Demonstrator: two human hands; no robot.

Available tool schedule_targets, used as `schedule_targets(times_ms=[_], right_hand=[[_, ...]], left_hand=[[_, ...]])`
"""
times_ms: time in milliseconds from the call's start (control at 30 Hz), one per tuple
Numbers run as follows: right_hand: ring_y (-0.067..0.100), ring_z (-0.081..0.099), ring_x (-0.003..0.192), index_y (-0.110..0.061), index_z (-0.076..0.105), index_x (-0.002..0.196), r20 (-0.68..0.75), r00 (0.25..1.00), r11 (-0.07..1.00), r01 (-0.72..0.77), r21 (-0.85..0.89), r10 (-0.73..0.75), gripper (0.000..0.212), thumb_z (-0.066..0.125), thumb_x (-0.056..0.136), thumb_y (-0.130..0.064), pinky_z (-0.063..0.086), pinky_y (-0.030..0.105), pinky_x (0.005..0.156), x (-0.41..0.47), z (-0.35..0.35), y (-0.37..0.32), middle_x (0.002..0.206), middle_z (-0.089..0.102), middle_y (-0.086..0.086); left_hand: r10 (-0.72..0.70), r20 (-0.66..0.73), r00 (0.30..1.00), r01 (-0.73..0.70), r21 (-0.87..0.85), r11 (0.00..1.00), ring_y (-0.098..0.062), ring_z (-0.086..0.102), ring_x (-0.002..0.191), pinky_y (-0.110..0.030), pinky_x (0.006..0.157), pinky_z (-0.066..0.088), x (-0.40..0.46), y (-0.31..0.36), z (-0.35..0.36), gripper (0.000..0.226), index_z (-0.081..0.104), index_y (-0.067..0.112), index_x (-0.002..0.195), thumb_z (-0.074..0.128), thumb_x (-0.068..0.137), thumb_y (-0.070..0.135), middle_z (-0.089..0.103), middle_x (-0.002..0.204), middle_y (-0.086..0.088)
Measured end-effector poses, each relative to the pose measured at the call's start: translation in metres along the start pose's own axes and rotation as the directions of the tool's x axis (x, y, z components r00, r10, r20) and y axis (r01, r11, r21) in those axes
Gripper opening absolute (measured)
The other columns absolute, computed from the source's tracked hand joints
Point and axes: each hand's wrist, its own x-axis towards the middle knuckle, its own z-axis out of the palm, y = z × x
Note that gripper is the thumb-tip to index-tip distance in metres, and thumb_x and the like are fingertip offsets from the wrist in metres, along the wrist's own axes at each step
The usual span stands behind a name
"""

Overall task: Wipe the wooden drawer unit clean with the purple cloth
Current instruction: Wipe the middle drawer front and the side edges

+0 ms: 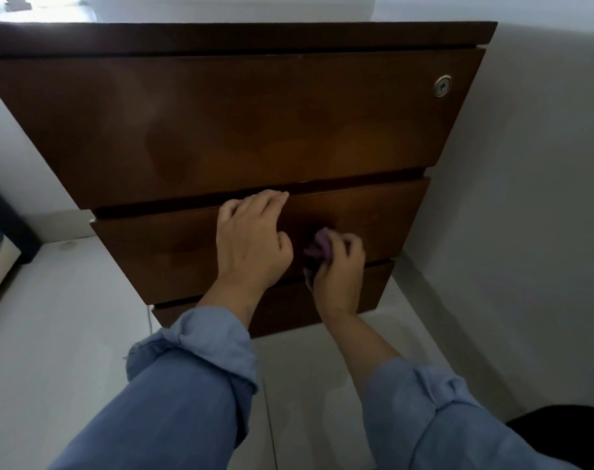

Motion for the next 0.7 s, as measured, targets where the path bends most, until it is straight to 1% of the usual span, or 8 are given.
schedule_targets(times_ms=[100, 200, 267, 333, 400, 467, 600, 700], right_hand=[[0.018, 0.046, 0.112, -0.013, 0.047, 0.129, -0.321, 0.933, 0.983, -0.122, 0.139, 0.161, 0.047, 0.055, 0.085, 0.001, 0.042, 0.023, 0.087, 0.035, -0.005, -0.035, 0.131, 0.040, 0.011], [0.027, 0.045, 0.105, -0.011, 0.043, 0.125, -0.348, 0.932, 0.995, -0.100, 0.030, 0.104, 0.043, 0.054, 0.084, -0.002, 0.045, 0.033, 0.081, 0.050, 0.006, -0.037, 0.129, 0.042, 0.016], [0.032, 0.045, 0.101, -0.014, 0.036, 0.122, -0.257, 0.965, 0.987, -0.089, -0.137, 0.051, 0.046, 0.055, 0.081, -0.005, 0.045, 0.039, 0.078, 0.039, 0.018, -0.014, 0.131, 0.044, 0.019], [0.036, 0.045, 0.107, -0.010, 0.036, 0.125, -0.097, 0.988, 0.958, -0.143, -0.247, 0.122, 0.053, 0.062, 0.079, -0.009, 0.046, 0.043, 0.082, 0.023, 0.025, 0.018, 0.135, 0.042, 0.019], [0.035, 0.045, 0.112, -0.008, 0.040, 0.126, 0.085, 0.946, 0.933, -0.291, -0.211, 0.314, 0.048, 0.062, 0.083, -0.011, 0.044, 0.043, 0.088, 0.011, 0.020, 0.043, 0.130, 0.042, 0.015], [0.031, 0.046, 0.112, -0.009, 0.044, 0.123, 0.158, 0.908, 0.919, -0.368, -0.143, 0.389, 0.037, 0.055, 0.087, -0.010, 0.041, 0.036, 0.086, 0.005, 0.006, 0.055, 0.123, 0.044, 0.014], [0.028, 0.049, 0.106, -0.008, 0.050, 0.121, -0.173, 0.973, 0.985, -0.161, -0.055, 0.149, 0.038, 0.053, 0.084, -0.001, 0.041, 0.032, 0.085, 0.026, -0.018, 0.030, 0.123, 0.046, 0.014], [0.029, 0.049, 0.106, -0.005, 0.049, 0.120, -0.414, 0.901, 0.990, -0.093, 0.106, 0.129, 0.035, 0.051, 0.085, -0.002, 0.039, 0.029, 0.086, 0.060, -0.020, 0.000, 0.127, 0.040, 0.019]], left_hand=[[0.009, 0.000, 1.000, -0.009, 0.007, 1.000, -0.016, 0.051, 0.124, -0.033, 0.103, 0.029, 0.002, 0.001, 0.003, 0.061, 0.055, 0.017, 0.135, 0.043, 0.076, 0.020, 0.057, 0.135, 0.000], [-0.025, -0.018, 1.000, 0.024, -0.027, 0.999, -0.016, 0.052, 0.123, -0.035, 0.103, 0.031, 0.002, 0.001, 0.003, 0.059, 0.057, 0.018, 0.133, 0.041, 0.076, 0.019, 0.059, 0.133, 0.001], [-0.040, -0.026, 0.999, 0.040, -0.033, 0.999, -0.014, 0.051, 0.123, -0.033, 0.103, 0.029, 0.002, 0.003, 0.002, 0.059, 0.057, 0.020, 0.133, 0.041, 0.077, 0.019, 0.059, 0.133, 0.003], [-0.033, -0.034, 0.999, 0.032, -0.030, 0.999, -0.014, 0.052, 0.121, -0.033, 0.102, 0.029, 0.002, 0.004, 0.004, 0.060, 0.057, 0.020, 0.133, 0.041, 0.075, 0.020, 0.059, 0.132, 0.004], [-0.020, -0.042, 0.999, 0.019, -0.012, 1.000, -0.015, 0.053, 0.121, -0.033, 0.102, 0.031, 0.002, 0.005, 0.005, 0.060, 0.058, 0.018, 0.132, 0.042, 0.075, 0.020, 0.059, 0.132, 0.002], [0.005, -0.045, 0.999, -0.003, 0.034, 0.999, -0.016, 0.054, 0.122, -0.035, 0.103, 0.032, 0.002, 0.008, 0.006, 0.060, 0.058, 0.014, 0.132, 0.041, 0.075, 0.022, 0.060, 0.132, -0.001], [0.077, -0.013, 0.997, -0.075, 0.074, 0.994, -0.018, 0.053, 0.126, -0.037, 0.107, 0.033, 0.005, 0.019, 0.012, 0.065, 0.056, 0.010, 0.134, 0.034, 0.075, 0.026, 0.058, 0.136, -0.004], [0.050, 0.003, 0.999, -0.050, 0.072, 0.996, -0.018, 0.052, 0.127, -0.036, 0.107, 0.031, 0.009, 0.028, 0.018, 0.067, 0.055, 0.010, 0.135, 0.034, 0.074, 0.027, 0.058, 0.136, -0.005]])
